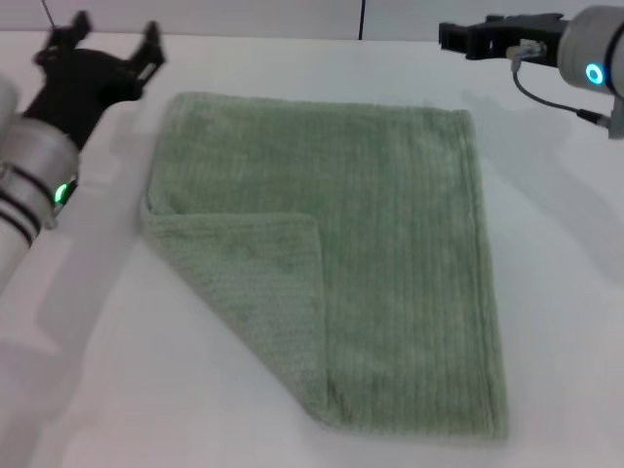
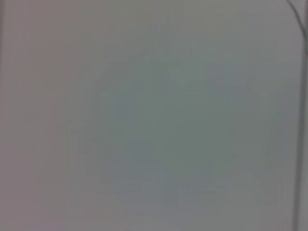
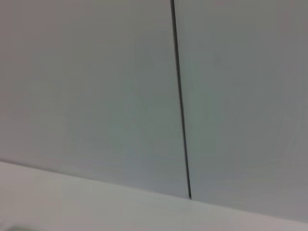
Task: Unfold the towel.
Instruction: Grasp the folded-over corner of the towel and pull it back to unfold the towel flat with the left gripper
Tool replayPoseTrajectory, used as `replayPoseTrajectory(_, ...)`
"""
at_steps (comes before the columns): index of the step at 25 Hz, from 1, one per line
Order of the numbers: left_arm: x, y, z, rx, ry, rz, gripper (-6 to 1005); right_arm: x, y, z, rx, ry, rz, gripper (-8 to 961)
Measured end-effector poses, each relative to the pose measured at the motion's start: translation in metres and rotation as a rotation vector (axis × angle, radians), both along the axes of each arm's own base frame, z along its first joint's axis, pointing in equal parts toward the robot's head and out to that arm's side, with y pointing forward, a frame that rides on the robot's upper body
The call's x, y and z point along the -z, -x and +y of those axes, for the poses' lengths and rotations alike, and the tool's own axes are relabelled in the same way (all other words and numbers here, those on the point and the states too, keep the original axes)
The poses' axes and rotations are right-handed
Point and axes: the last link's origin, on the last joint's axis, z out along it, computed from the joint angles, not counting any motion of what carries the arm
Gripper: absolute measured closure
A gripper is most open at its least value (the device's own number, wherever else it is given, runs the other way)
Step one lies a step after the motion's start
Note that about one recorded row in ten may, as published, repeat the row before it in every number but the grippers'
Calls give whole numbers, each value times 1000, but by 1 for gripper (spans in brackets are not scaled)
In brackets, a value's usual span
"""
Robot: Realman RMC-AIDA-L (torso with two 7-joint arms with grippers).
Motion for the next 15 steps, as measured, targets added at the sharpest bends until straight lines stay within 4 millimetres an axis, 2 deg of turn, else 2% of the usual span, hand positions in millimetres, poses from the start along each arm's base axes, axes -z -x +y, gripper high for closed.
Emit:
replayPoseTrajectory(4,-2,-29,9,-36,142,97,175,4,3,8,41,86,-35,389)
replayPoseTrajectory(9,-14,-67,2,-63,251,198,178,5,2,9,24,108,-68,590)
replayPoseTrajectory(10,-14,-67,2,-63,251,198,178,4,0,10,36,107,-63,630)
replayPoseTrajectory(13,-12,-80,-2,-83,313,291,180,0,-6,14,85,92,-27,692)
replayPoseTrajectory(14,-4,-89,-6,-94,372,376,181,-1,-7,17,110,96,-12,713)
replayPoseTrajectory(15,-4,-89,-6,-94,372,376,181,-1,-7,17,110,96,-12,734)
